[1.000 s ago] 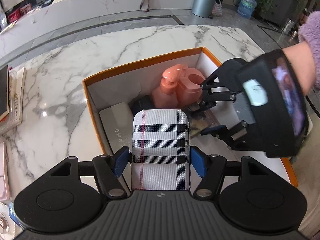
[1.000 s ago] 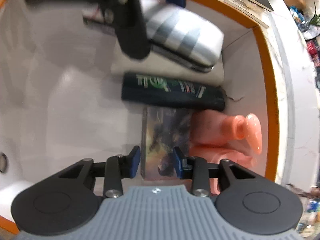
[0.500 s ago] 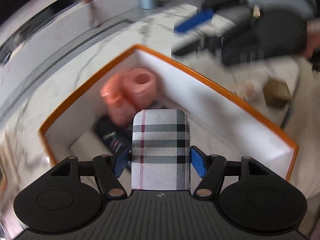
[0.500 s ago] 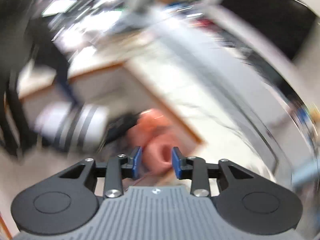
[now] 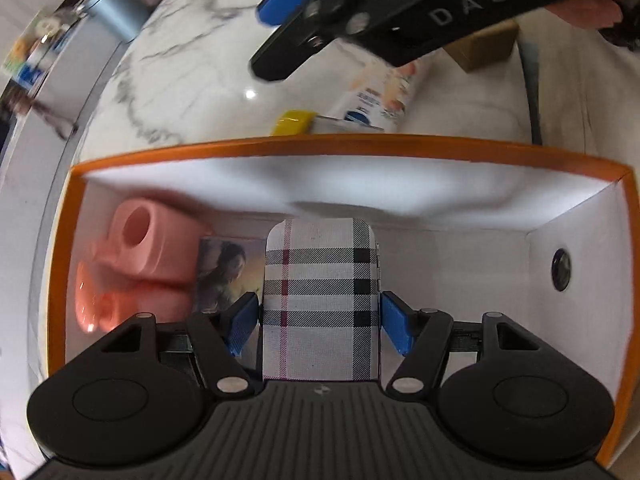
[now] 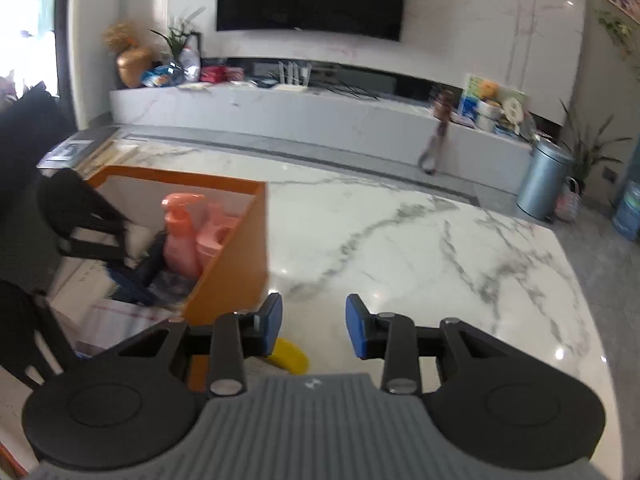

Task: Organize rigid objects
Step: 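Withdraw both tools from the box, then grasp the clear cube box with the left gripper while the right grasps the brown square box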

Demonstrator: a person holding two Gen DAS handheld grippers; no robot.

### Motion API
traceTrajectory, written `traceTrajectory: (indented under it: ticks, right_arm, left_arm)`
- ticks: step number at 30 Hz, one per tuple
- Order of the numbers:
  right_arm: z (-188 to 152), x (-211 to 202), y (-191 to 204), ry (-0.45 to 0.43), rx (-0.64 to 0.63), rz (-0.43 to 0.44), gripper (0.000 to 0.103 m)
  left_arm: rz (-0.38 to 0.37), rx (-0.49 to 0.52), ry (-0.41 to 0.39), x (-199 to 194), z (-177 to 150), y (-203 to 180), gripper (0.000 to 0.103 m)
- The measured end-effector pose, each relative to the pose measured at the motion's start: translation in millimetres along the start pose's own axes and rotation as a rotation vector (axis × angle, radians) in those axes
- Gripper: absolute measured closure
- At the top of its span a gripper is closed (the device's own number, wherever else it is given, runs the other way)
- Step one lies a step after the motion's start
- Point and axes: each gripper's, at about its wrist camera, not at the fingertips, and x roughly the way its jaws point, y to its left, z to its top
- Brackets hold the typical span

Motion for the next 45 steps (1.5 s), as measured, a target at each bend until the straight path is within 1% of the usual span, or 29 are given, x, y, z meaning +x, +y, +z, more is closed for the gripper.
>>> traceTrajectory:
  ticks: [3, 6, 7, 9, 10, 11, 12, 14, 16, 18, 19, 20, 23, 24, 25, 26, 28, 30, 32, 35, 40, 42, 43, 45]
  right_arm:
    - [-5, 11, -4, -0.003, 0.050, 0.017, 0.067]
    - [-6, 21, -11, -0.018, 0.107, 0.025, 0.066]
    - [-7, 21, -15, -0.021, 0.126, 0.026, 0.066]
    - [-8, 24, -19, -0.023, 0.156, 0.033, 0.066]
    - [-9, 25, -21, -0.021, 0.164, 0.037, 0.066]
    - [-8, 25, -22, -0.019, 0.165, 0.038, 0.066]
    - [-9, 26, -21, -0.017, 0.164, 0.038, 0.066]
    - [-9, 27, -21, -0.015, 0.160, 0.040, 0.066]
    - [-9, 28, -20, -0.014, 0.157, 0.042, 0.066]
    - [-10, 29, -19, -0.012, 0.152, 0.045, 0.066]
    - [-10, 29, -18, -0.013, 0.148, 0.047, 0.066]
    - [-10, 28, -18, -0.015, 0.144, 0.049, 0.066]
    - [-10, 27, -17, -0.019, 0.138, 0.055, 0.066]
    - [-10, 27, -17, -0.018, 0.137, 0.057, 0.066]
    - [-10, 28, -16, -0.016, 0.135, 0.059, 0.066]
    - [-10, 28, -16, -0.015, 0.134, 0.060, 0.066]
    - [-10, 28, -16, -0.015, 0.134, 0.061, 0.066]
    - [-10, 25, -17, -0.020, 0.143, 0.056, 0.066]
    - [-10, 23, -20, -0.026, 0.158, 0.051, 0.066]
    - [-11, 22, -24, -0.027, 0.180, 0.046, 0.065]
    - [-11, 24, -27, -0.018, 0.192, 0.047, 0.065]
    - [-10, 23, -29, -0.015, 0.205, 0.050, 0.065]
    - [-8, 20, -32, -0.019, 0.218, 0.051, 0.064]
    - [-2, 9, -43, -0.018, 0.272, 0.045, 0.059]
  left_arm:
    - [-0.012, 0.040, -0.001, 7, 3, -3, 0.026]
    - [-0.037, 0.042, 0.013, 14, 5, -1, 0.026]
    - [-0.033, 0.046, 0.012, 16, 5, -1, 0.026]
    - [0.003, 0.055, 0.013, 21, 5, -4, 0.025]
    - [0.022, 0.056, 0.018, 22, 4, -4, 0.023]
    - [0.033, 0.053, 0.026, 23, 4, -5, 0.022]
    - [0.026, 0.041, 0.029, 23, 3, -3, 0.022]
    - [0.015, 0.008, 0.018, 19, 1, -2, 0.020]
    - [0.029, -0.026, -0.002, 12, -1, -2, 0.018]
    - [0.031, -0.081, -0.002, 5, -5, 1, 0.018]
    - [0.034, -0.139, 0.007, 1, -7, 5, 0.019]
    - [0.028, -0.218, 0.019, -3, -11, 10, 0.024]
    - [-0.035, -0.535, 0.052, -9, -28, 29, 0.026]
    - [-0.062, -0.612, 0.060, -9, -34, 33, 0.027]
    - [-0.075, -0.665, 0.070, -8, -38, 33, 0.030]
    - [-0.070, -0.698, 0.088, -6, -40, 32, 0.034]
    - [-0.055, -0.734, 0.110, 1, -41, 30, 0.035]
    - [-0.050, -0.780, 0.150, 11, -39, 31, 0.039]
    - [-0.061, -0.817, 0.144, 17, -38, 32, 0.044]
    - [-0.070, -0.876, 0.143, 22, -37, 35, 0.045]
    - [-0.060, -0.909, 0.138, 13, -34, 32, 0.046]
    - [-0.046, -0.929, 0.103, -5, -32, 30, 0.045]
    - [-0.029, -0.928, 0.067, -19, -29, 29, 0.046]
    - [-0.009, -0.906, -0.026, -49, -22, 24, 0.046]
